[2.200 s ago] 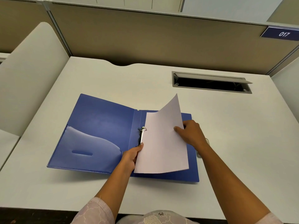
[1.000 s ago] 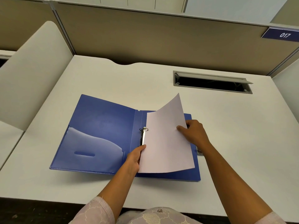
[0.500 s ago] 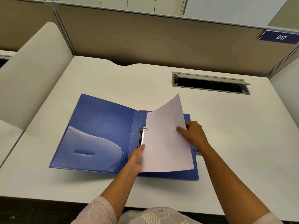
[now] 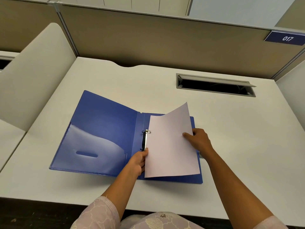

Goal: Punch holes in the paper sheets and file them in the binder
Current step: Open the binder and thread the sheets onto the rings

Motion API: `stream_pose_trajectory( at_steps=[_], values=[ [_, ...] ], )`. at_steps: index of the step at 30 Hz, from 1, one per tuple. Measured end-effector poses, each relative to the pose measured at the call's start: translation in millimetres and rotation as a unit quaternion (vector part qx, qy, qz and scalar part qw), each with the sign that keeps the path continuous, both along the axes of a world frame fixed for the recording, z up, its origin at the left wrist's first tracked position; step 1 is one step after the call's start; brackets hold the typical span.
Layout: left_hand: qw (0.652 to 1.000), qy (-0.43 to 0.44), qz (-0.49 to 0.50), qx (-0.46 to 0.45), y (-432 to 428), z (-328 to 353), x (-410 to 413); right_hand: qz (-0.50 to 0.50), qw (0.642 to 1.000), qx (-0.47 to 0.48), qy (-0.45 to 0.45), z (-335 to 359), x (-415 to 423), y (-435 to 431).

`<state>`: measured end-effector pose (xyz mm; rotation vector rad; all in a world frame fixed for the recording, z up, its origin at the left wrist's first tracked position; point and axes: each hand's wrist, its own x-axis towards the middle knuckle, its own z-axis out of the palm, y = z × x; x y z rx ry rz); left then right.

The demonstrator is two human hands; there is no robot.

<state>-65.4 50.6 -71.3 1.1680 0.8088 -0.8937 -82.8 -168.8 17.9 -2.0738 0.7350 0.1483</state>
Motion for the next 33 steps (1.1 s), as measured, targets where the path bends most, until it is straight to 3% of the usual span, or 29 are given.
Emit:
stream_pose_trajectory(
  at_steps=[12, 20, 33],
  values=[
    [0.999, -0.006, 0.014, 0.028, -7, 0, -3, -0.040, 0.997, 0.066, 0.000, -17, -7, -7],
    [0.991, -0.055, 0.047, 0.115, -19, -7, -13, -0.044, 0.995, 0.085, 0.005, -27, -7, -12],
    [0.956, -0.127, 0.014, 0.264, -19, -12, -24, -0.039, 0.999, 0.017, 0.010, -51, -14, -16]
  ],
)
